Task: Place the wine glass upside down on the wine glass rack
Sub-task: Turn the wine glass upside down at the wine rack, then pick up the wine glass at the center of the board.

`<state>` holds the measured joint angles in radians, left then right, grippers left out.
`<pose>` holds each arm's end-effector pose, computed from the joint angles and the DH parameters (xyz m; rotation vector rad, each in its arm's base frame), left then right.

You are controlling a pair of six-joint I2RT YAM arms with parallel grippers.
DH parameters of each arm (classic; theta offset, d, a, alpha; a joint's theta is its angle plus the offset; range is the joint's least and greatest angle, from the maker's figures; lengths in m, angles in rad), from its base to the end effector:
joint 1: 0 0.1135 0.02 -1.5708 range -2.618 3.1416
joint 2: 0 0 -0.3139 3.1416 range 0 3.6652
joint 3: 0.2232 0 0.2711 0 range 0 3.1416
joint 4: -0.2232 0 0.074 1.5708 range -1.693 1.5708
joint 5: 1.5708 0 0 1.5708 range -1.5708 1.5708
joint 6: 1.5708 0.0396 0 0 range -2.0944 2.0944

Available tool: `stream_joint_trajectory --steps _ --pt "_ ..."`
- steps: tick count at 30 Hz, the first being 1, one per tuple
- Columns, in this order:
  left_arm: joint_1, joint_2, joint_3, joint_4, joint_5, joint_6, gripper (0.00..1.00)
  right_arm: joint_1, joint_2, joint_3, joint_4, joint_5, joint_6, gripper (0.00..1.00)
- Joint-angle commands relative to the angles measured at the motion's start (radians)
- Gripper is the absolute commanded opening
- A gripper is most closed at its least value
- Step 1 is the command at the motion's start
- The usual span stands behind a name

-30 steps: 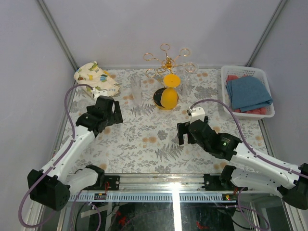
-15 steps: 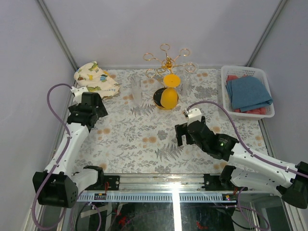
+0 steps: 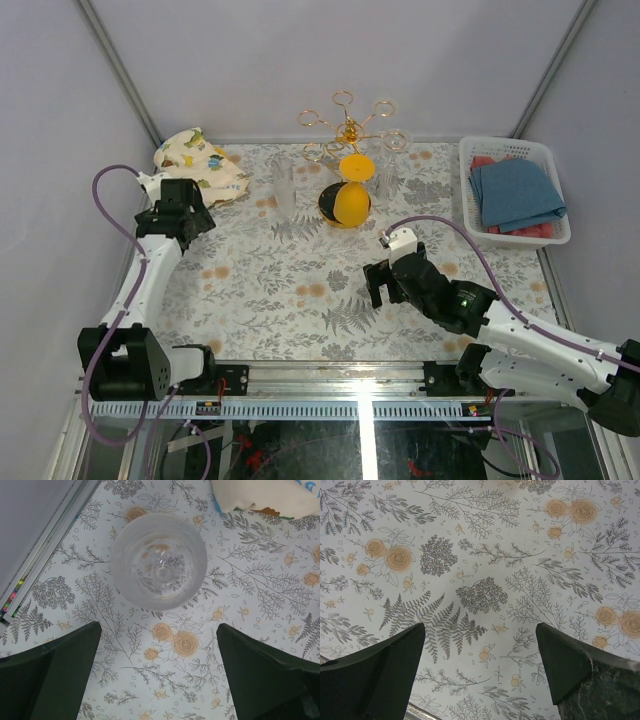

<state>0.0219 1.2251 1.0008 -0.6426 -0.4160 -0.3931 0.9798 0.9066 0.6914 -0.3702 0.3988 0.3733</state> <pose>0.2557 0.0216 0.3245 -0.6650 2.2712 0.3295 0.1185 0.1489 0.3018 -0.4127 2.0876 0.3777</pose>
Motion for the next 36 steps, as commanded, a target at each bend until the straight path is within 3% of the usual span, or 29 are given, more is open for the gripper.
stream_joint_trajectory --steps 1,12,20,23,29,36 --pt "0.026 0.032 0.053 0.048 0.009 -0.006 1.00 0.002 -0.017 0.005 0.042 -0.002 -0.036 0.99" --pt "0.077 0.200 0.161 0.083 0.032 0.024 1.00 0.002 -0.042 -0.013 0.053 -0.034 -0.034 0.99" --pt "0.131 0.227 0.156 0.101 0.091 0.049 0.98 0.003 -0.032 -0.007 0.053 -0.028 -0.036 0.99" --pt "0.134 0.222 0.149 0.104 0.099 0.053 0.91 0.002 -0.028 -0.007 0.054 -0.027 -0.035 0.99" --pt "0.141 0.216 0.147 0.110 0.109 0.056 0.68 0.002 -0.029 0.000 0.052 -0.012 -0.038 0.99" --pt "0.141 0.207 0.143 0.112 0.167 0.067 0.51 0.002 -0.026 -0.001 0.046 -0.005 -0.037 0.99"
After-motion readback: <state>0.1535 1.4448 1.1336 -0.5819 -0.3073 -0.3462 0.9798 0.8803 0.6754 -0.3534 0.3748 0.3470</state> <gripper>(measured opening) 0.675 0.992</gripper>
